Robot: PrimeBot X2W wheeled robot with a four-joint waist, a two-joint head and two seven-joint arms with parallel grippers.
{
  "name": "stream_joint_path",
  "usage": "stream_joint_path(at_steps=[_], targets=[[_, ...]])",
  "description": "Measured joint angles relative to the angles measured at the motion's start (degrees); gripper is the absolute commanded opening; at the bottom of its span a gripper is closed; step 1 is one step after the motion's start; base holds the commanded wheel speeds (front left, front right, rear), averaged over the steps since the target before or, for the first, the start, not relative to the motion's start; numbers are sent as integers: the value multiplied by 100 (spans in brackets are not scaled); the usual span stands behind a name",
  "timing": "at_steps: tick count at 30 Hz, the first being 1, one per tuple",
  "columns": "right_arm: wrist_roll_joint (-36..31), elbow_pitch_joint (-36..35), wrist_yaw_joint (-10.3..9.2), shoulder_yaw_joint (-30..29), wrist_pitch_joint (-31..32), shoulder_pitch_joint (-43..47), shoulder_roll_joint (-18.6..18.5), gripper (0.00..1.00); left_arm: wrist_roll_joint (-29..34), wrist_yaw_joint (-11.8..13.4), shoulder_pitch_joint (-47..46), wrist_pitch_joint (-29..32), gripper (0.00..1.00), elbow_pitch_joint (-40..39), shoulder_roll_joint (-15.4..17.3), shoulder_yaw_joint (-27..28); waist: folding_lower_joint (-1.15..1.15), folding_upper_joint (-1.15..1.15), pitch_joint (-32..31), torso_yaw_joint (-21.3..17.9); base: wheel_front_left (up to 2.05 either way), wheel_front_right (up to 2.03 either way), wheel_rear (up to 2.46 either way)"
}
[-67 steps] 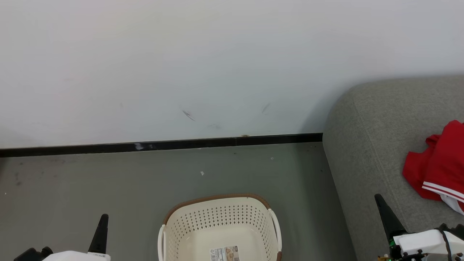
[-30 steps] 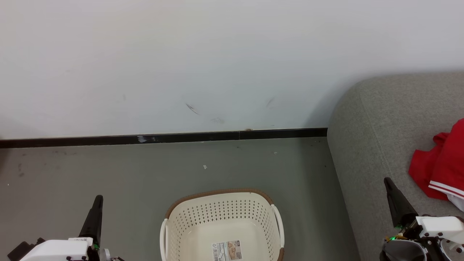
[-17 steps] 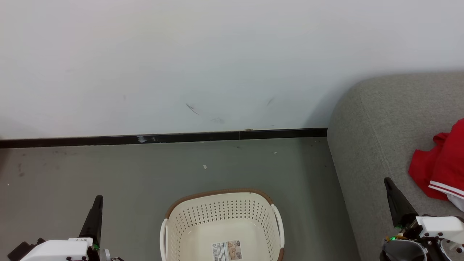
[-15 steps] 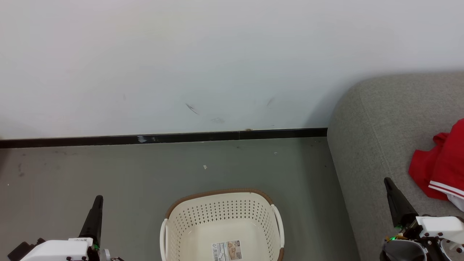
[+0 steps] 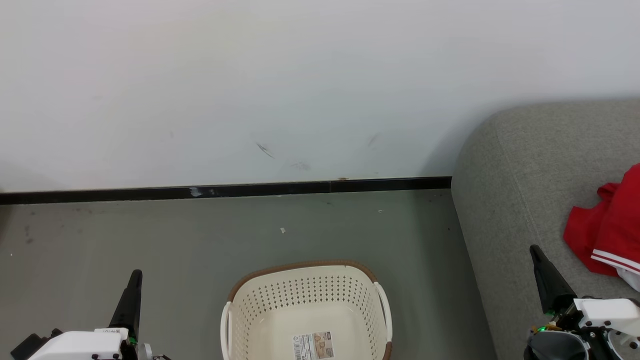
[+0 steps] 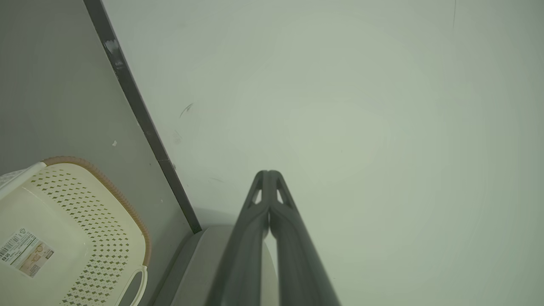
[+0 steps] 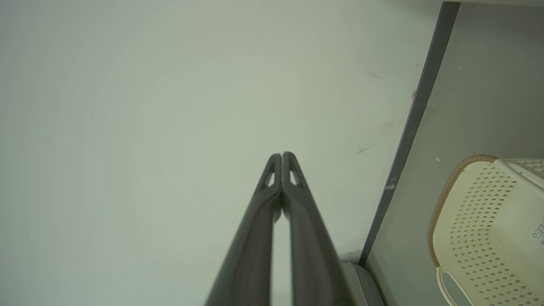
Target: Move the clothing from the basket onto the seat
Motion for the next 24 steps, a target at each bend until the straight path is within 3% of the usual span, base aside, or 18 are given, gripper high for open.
stream_joint_path(at_steps=[24], targets=[[0, 10, 1, 1, 0, -1, -2, 0, 0, -9, -12, 0, 0, 27, -1, 1, -1, 0, 0, 0, 0, 0, 0]])
